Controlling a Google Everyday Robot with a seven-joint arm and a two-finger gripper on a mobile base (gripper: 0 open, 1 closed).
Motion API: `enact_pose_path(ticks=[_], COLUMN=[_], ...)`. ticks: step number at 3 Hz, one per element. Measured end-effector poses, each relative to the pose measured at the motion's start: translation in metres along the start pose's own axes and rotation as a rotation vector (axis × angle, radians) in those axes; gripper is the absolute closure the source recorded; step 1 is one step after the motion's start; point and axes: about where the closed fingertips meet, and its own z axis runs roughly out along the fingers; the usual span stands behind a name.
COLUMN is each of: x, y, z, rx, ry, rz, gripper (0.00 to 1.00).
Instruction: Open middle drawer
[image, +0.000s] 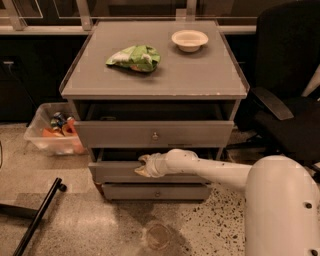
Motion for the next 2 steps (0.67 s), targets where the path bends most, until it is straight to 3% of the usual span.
enact_pose_path(ticks=[2], x=[0.008], y=[0.015], z=[-0.0094], rx=[-0.025], ry=[0.016], rz=[0.01], gripper=[0.56])
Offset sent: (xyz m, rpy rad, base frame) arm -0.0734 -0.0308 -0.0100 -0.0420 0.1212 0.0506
